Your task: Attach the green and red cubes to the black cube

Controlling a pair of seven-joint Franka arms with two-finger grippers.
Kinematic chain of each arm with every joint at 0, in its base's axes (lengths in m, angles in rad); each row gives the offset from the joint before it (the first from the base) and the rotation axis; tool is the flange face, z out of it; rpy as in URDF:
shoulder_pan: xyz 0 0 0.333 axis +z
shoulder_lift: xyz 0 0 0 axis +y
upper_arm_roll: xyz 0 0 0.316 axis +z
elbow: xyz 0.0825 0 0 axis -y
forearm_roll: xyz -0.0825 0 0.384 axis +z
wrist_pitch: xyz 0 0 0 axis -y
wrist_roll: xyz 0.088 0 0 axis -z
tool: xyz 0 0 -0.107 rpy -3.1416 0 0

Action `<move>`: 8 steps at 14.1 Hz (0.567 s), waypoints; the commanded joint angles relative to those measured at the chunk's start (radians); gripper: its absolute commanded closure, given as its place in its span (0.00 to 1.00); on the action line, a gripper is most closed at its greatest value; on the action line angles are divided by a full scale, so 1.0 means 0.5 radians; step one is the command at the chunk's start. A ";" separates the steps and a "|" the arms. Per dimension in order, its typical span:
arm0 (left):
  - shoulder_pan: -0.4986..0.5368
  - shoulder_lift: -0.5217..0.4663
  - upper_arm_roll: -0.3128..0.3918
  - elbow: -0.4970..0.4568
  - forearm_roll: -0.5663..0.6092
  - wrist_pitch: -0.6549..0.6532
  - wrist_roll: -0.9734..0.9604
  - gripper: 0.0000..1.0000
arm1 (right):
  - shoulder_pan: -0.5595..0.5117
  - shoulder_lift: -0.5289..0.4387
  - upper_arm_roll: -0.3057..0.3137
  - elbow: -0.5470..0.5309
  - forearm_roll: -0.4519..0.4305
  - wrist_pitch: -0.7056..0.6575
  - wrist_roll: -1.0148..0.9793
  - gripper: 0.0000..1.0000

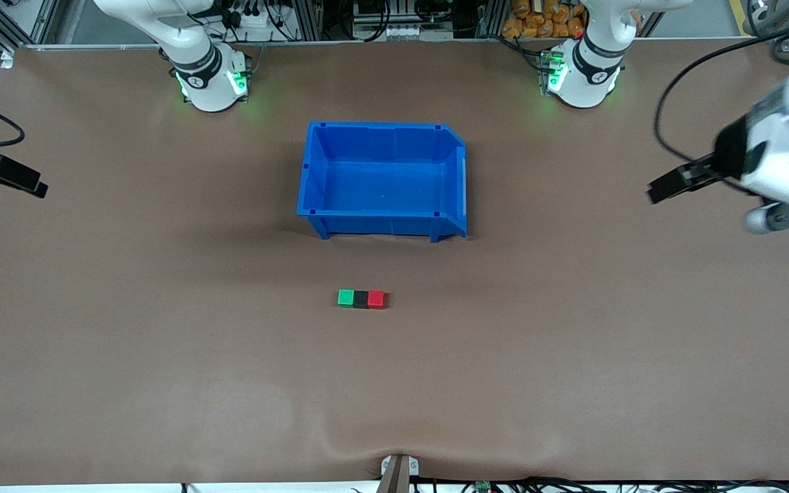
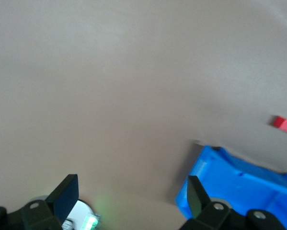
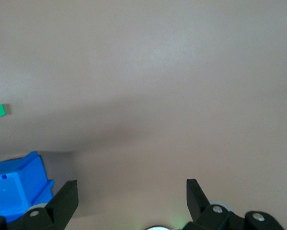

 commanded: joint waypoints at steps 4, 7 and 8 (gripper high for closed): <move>0.192 -0.367 -0.028 -0.451 0.013 0.160 0.264 0.00 | -0.148 -0.033 0.000 -0.020 0.211 -0.197 0.004 0.00; 0.198 -0.413 -0.019 -0.580 0.025 0.246 0.340 0.00 | -0.163 -0.061 0.012 -0.023 0.215 -0.218 -0.185 0.00; 0.211 -0.429 -0.016 -0.607 0.028 0.258 0.386 0.00 | -0.170 -0.070 0.012 -0.023 0.212 -0.239 -0.250 0.00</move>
